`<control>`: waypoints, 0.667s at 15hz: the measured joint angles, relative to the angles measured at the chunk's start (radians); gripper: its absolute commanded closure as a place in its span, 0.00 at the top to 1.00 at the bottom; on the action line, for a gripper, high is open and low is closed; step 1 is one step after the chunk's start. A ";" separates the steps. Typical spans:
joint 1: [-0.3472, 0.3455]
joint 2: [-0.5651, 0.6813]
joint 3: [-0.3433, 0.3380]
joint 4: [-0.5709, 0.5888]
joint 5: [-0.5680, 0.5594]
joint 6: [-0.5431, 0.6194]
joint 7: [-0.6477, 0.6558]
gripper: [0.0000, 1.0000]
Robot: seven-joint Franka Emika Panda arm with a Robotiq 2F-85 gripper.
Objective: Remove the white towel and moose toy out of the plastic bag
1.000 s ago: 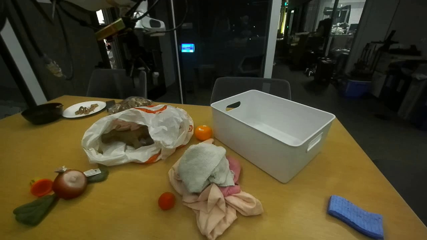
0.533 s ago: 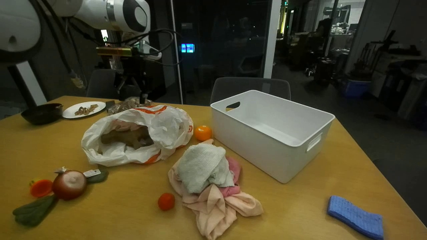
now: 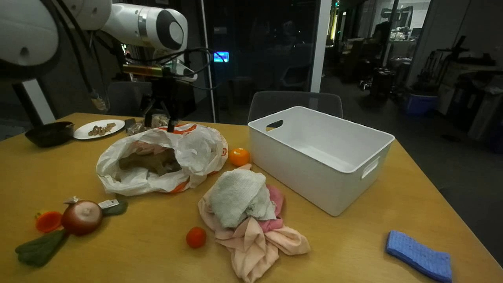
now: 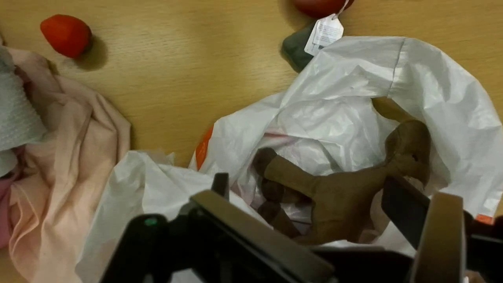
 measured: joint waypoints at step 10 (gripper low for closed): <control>-0.007 0.062 -0.008 -0.162 0.086 0.106 -0.046 1.00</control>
